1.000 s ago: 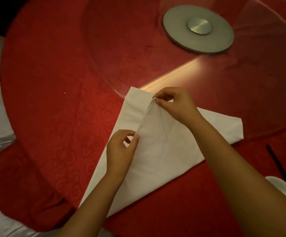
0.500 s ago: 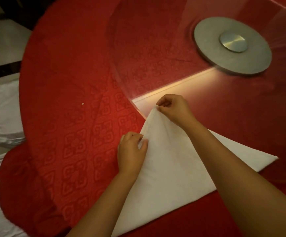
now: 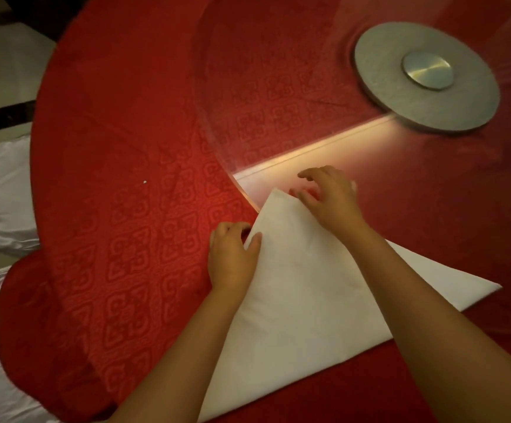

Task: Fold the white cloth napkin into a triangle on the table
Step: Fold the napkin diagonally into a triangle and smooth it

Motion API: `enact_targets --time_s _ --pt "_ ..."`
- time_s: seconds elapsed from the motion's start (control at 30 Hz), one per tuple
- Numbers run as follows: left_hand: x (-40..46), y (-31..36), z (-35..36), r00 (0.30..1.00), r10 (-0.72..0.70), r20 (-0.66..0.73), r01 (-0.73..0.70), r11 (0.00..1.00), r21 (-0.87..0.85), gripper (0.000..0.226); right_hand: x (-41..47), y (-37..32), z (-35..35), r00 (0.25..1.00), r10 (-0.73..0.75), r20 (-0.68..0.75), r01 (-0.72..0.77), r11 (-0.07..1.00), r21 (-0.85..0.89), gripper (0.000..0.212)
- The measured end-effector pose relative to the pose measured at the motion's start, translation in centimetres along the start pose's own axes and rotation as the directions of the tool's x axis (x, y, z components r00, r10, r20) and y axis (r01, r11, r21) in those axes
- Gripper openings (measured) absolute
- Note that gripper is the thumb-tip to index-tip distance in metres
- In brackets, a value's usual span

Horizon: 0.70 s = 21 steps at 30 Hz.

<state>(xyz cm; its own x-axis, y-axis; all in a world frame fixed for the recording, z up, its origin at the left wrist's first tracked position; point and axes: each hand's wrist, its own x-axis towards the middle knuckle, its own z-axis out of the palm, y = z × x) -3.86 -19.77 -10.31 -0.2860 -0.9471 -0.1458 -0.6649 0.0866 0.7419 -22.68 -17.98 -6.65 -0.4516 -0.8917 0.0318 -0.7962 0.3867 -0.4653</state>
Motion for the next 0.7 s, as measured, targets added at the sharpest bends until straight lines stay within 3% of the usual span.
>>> enact_targets --time_s 0.13,0.23,0.27,0.33,0.4,0.43,0.53,0.63,0.7 --pt "1.6 0.8 0.0 1.0 0.001 0.026 0.002 0.993 -0.12 0.016 -5.3 5.3 -4.5 0.96 0.259 -0.103 -0.263 0.964 -0.027 0.031" --pt "2.3 1.4 -0.1 0.998 -0.045 0.042 0.054 0.975 -0.217 0.011 -10.0 9.5 -7.1 0.846 0.497 -0.193 -0.517 0.853 -0.07 0.043" --pt "2.5 1.4 -0.1 0.998 -0.043 0.049 0.053 0.973 -0.226 0.011 -11.6 10.7 -8.0 0.768 0.585 -0.262 -0.605 0.796 0.006 0.046" --pt "3.2 1.5 -0.2 0.998 -0.028 0.062 0.042 0.968 -0.247 0.011 -14.8 12.4 -9.5 0.53 0.772 -0.35 -0.703 0.631 0.328 0.044" --pt "3.7 1.7 -0.2 0.998 0.001 0.068 0.015 0.972 -0.234 0.009 -17.8 13.1 -9.7 0.338 0.896 -0.288 -0.694 0.444 0.567 0.04" --pt "3.9 1.9 -0.2 0.997 0.017 0.075 -0.001 0.978 -0.21 0.009 -18.9 13.2 -9.3 0.307 0.927 -0.217 -0.69 0.374 0.62 0.038" --pt "4.7 2.7 -0.2 0.991 0.072 0.109 -0.055 0.986 -0.158 0.013 -20.7 12.5 -7.3 0.31 0.951 -0.012 -0.665 0.226 0.712 0.032" --pt "5.4 3.3 -0.2 0.986 0.092 0.136 -0.076 0.99 -0.122 0.017 -20.9 11.2 -5.7 0.299 0.952 0.072 -0.636 0.142 0.759 0.012" --pt "5.7 3.5 -0.1 0.987 0.092 0.131 -0.082 0.993 -0.08 0.021 -20.8 10.4 -4.8 0.301 0.948 0.104 -0.618 0.111 0.778 0.011"
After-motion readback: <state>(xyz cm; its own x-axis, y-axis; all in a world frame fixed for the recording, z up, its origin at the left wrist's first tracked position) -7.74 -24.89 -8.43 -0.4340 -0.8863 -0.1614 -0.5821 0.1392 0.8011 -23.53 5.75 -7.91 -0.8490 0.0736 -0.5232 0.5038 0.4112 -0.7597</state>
